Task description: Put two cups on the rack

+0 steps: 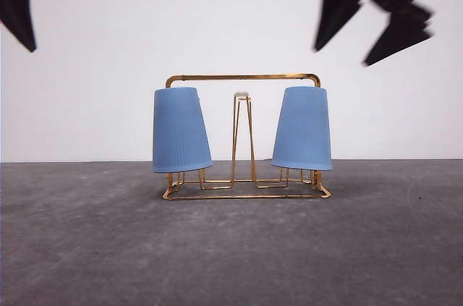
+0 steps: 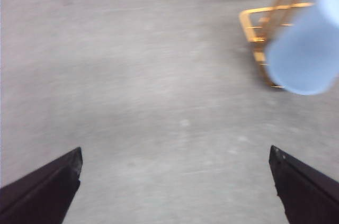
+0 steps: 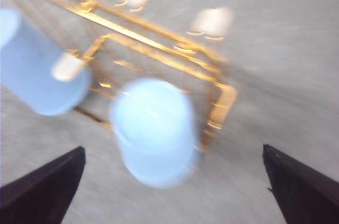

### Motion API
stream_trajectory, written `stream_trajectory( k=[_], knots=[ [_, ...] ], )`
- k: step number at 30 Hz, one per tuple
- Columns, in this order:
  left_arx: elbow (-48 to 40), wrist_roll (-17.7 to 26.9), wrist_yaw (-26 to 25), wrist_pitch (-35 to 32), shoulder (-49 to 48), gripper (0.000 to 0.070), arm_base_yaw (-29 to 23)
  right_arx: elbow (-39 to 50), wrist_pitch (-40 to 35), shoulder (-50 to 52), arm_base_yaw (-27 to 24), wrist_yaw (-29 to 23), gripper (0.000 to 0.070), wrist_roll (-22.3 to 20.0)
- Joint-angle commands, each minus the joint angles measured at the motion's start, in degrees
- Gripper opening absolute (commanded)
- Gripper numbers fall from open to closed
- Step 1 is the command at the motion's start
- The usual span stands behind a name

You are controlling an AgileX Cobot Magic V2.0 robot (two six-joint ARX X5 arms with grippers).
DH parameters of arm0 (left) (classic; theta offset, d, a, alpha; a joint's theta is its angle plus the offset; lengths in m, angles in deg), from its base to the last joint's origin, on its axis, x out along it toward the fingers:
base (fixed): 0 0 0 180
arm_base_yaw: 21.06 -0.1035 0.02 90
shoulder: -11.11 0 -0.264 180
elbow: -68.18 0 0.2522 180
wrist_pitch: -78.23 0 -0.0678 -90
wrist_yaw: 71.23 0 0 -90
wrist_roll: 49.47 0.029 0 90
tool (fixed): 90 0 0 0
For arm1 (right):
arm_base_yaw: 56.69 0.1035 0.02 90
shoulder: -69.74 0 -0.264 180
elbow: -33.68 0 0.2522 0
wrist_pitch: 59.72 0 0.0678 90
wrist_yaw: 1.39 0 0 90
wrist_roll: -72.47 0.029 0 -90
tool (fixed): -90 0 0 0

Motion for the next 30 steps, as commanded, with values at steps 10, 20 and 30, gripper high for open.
stream_trajectory(
  k=[10,20,30],
  knots=[
    [0.61,1.17,-0.08,0.50,0.28,0.0672,-2.86,20.47,1.56,24.18,-7.72,-5.30,0.0700,1.71],
    [0.61,1.01,-0.24,0.76,0.28,0.0672,-2.80,23.92,6.03,31.21,-10.01,-5.37,0.0700,4.09],
    [0.61,-0.20,-0.24,0.90,0.28,0.0032,-2.80,23.92,6.35,31.09,-9.98,-5.39,0.0012,5.45]
  ],
)
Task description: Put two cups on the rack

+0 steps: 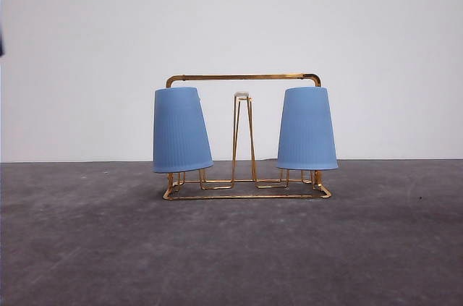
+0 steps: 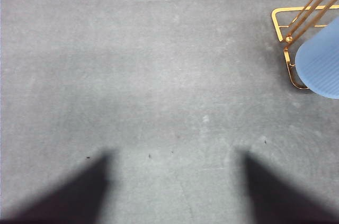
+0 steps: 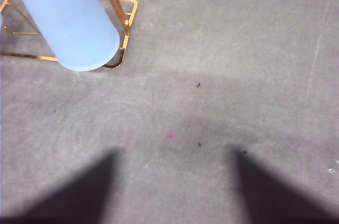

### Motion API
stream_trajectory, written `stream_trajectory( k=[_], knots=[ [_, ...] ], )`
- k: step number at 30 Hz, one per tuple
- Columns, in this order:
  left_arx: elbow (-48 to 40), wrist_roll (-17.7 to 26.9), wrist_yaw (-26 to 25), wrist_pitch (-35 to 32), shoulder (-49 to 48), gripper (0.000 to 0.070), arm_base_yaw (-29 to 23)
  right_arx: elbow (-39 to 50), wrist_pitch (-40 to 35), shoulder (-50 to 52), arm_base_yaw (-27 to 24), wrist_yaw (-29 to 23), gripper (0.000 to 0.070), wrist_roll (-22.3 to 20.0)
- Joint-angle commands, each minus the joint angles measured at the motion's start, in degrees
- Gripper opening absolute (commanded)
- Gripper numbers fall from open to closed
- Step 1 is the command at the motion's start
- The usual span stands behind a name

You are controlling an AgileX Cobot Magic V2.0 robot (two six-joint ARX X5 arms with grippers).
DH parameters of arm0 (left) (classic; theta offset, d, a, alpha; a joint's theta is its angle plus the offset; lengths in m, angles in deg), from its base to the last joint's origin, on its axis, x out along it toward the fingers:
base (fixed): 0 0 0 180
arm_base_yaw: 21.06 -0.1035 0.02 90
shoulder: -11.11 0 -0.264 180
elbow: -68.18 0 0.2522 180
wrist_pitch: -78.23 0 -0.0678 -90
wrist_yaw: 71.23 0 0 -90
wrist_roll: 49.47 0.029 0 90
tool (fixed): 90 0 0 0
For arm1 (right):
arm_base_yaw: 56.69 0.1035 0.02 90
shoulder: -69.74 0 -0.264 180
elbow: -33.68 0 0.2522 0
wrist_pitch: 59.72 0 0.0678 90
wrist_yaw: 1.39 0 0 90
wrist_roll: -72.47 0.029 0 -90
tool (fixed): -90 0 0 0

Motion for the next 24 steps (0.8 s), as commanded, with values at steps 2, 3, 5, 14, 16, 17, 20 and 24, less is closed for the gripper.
stream_trajectory(
  k=[2,3,5,14,16,17,20,24],
  knots=[
    [0.61,-0.12,-0.09,-0.25,0.28,0.0011,0.11,-0.55,-0.46,-0.44,0.07,-0.06,0.0000,1.22],
    [0.61,-0.14,-0.07,-0.15,0.28,0.0014,0.11,-0.55,-0.50,-0.44,0.07,-0.05,0.0000,1.23],
    [0.61,-0.36,-0.07,0.85,0.26,0.0016,0.11,-0.55,-0.16,-0.44,0.07,0.01,0.0000,2.20],
    [0.61,-0.32,-0.07,1.31,0.26,0.0016,0.11,-0.57,0.79,-0.39,0.15,0.17,0.0000,4.12],
    [0.61,-0.32,-0.07,1.31,0.26,0.0016,0.11,-0.57,0.79,-0.39,0.15,0.17,0.0000,4.12],
    [0.61,-0.32,-0.07,1.31,0.26,0.0016,0.11,-0.57,0.79,-0.39,0.15,0.18,0.0000,4.12],
    [0.59,-0.32,0.01,1.22,-0.11,0.0016,0.15,-0.57,0.79,-0.39,0.15,0.17,0.0000,4.12],
    [-0.12,3.08,0.47,-0.20,-4.19,0.0016,-0.10,-0.57,0.79,-0.39,0.15,0.16,0.0000,4.12]
  ],
)
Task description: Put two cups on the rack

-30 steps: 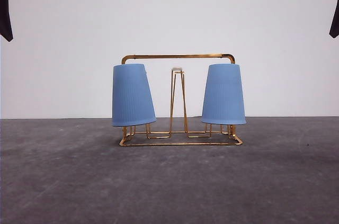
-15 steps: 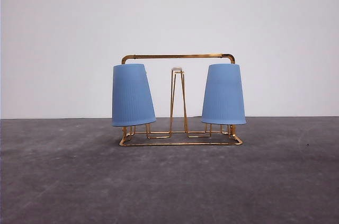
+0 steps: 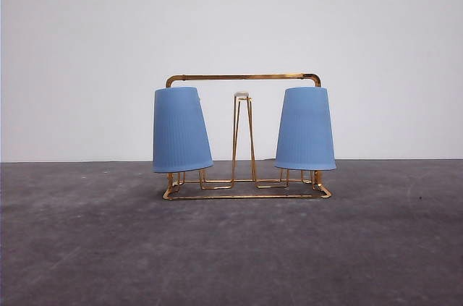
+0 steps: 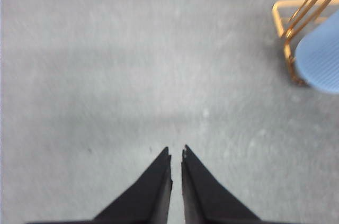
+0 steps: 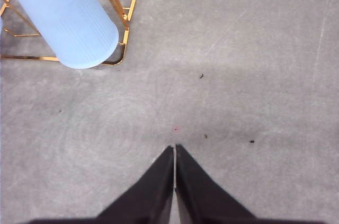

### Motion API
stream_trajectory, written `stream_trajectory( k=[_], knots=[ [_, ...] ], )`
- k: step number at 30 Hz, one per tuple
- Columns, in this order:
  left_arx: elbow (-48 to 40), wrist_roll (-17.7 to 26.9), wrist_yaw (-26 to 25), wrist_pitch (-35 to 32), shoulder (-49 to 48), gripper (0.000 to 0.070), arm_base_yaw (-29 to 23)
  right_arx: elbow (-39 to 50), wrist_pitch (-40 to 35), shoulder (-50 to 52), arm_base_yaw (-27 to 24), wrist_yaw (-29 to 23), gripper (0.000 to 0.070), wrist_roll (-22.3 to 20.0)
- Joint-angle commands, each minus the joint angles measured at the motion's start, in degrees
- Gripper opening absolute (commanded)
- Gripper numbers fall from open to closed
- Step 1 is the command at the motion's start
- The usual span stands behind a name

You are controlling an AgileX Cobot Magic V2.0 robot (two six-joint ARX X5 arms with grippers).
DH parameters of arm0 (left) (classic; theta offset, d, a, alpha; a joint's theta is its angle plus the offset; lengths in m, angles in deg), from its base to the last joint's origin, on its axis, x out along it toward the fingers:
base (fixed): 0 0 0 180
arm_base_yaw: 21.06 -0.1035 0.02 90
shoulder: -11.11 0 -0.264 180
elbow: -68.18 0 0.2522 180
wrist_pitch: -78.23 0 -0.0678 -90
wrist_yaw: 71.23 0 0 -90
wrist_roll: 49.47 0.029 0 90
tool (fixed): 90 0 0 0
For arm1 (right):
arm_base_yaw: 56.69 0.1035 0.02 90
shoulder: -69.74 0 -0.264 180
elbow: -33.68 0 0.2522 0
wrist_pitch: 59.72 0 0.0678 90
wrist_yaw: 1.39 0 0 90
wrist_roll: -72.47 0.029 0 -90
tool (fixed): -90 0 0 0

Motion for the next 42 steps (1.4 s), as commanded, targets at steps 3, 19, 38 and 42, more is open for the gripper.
stream_trajectory(
  k=[3,19,38,42],
  knots=[
    [-3.44,2.02,0.26,-4.54,-7.00,0.0016,-0.61,-0.57,-0.48,-0.39,0.13,0.00,0.0000,0.66],
    [-46.79,-1.84,0.00,-28.68,-47.31,0.0016,-4.92,-0.57,-0.48,-0.39,0.13,0.00,0.0000,0.66],
    [-56.89,-6.65,-0.04,-32.72,-57.76,0.0016,-5.51,-0.57,-0.48,-0.39,0.13,0.00,0.0000,0.66],
    [-56.89,-6.65,-0.04,-32.72,-57.74,0.0016,-5.51,-0.57,-0.48,-0.39,0.13,0.00,0.0000,0.66]
  ],
)
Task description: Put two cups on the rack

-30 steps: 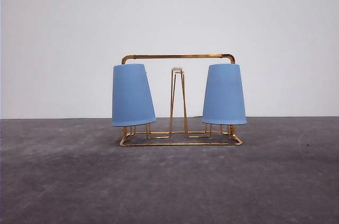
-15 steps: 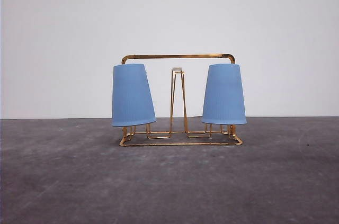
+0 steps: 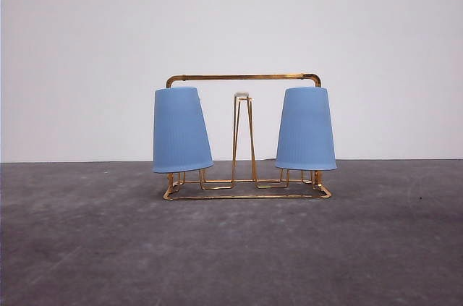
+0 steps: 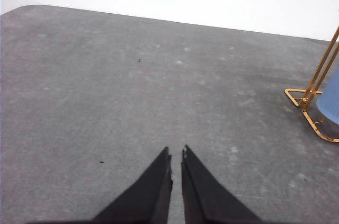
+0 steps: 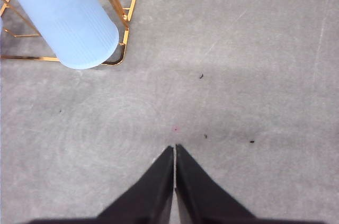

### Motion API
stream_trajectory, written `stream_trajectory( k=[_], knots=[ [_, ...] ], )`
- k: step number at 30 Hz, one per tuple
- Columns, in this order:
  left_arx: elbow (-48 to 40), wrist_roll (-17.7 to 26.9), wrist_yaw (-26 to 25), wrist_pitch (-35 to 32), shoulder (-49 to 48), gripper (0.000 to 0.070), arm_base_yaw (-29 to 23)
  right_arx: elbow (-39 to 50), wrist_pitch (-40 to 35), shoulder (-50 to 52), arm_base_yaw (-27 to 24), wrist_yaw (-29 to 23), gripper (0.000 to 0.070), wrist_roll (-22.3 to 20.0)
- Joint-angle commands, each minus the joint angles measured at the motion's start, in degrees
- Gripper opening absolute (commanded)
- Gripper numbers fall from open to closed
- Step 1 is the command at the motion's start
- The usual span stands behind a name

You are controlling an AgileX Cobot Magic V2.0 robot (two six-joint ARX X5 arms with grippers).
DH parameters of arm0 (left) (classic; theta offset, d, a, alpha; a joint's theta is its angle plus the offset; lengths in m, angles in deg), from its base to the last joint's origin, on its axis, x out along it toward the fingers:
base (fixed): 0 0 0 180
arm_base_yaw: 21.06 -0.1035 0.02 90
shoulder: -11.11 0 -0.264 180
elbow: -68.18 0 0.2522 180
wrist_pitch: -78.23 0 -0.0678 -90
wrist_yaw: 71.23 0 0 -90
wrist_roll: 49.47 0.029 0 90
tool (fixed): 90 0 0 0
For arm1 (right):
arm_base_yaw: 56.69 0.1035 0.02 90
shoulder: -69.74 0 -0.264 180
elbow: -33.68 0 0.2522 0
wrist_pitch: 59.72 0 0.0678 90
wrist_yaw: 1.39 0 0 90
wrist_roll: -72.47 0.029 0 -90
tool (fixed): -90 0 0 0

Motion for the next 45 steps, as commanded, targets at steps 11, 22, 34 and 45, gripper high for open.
stream_trajectory(
  k=[11,22,34,45],
  knots=[
    [-0.90,-0.52,0.04,0.31,-0.02,0.0016,-0.11,-0.57,-0.48,-0.33,0.27,0.02,0.0000,0.63],
    [-0.90,-0.52,0.05,0.31,-0.02,0.0016,-0.11,14.82,-20.66,16.54,0.44,-2.17,0.0000,-7.31],
    [-0.90,-0.52,0.04,0.31,-0.02,0.0016,-0.11,41.29,-28.74,42.71,0.57,-3.27,0.0000,-7.31],
    [-0.90,-0.52,0.05,0.33,0.08,0.0016,-0.11,45.88,-29.54,49.86,0.53,-6.47,0.0000,-6.52]
  ],
)
